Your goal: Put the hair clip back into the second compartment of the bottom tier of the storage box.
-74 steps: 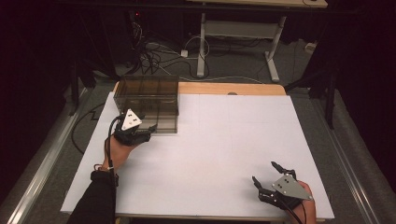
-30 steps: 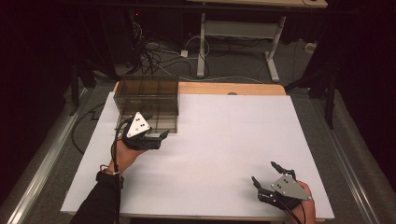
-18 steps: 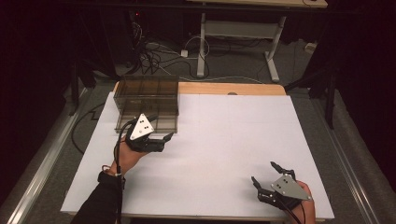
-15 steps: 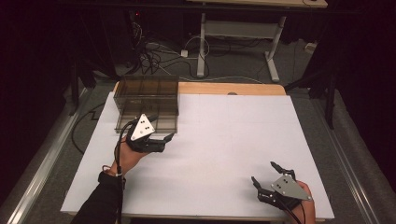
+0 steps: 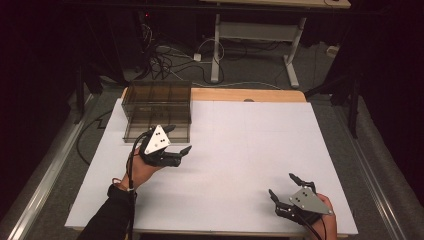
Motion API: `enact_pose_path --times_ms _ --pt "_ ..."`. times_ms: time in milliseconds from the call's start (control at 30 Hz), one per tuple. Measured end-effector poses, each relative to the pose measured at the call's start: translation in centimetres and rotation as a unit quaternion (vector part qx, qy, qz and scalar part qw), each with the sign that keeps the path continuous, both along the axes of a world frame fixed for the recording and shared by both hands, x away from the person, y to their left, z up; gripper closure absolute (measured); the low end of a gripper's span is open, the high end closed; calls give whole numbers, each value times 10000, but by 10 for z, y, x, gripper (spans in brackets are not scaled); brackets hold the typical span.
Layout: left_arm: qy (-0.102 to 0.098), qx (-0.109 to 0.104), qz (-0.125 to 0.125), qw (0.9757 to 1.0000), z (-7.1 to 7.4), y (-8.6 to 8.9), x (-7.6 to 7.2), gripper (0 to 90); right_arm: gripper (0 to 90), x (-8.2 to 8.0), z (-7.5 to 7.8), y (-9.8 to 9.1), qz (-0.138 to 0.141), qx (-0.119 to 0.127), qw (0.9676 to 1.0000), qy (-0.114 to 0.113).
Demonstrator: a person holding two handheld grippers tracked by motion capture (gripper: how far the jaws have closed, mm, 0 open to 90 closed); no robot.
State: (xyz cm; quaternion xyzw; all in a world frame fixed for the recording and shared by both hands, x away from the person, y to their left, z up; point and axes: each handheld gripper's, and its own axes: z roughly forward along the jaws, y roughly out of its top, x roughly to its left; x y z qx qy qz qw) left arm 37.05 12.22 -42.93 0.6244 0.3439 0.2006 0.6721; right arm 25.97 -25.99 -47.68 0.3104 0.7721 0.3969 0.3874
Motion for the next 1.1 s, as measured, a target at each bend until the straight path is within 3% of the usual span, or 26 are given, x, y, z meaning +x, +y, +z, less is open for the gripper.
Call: enact_pose_path --times_ms 767,1100 --pt "-116 148 -370 9991 0 -14 -20 155 211 1 -1 3 35 -23 10000 11" --pt "-218 225 -423 9986 0 -15 -33 154 211 4 -1 5 80 -20 10000 9"
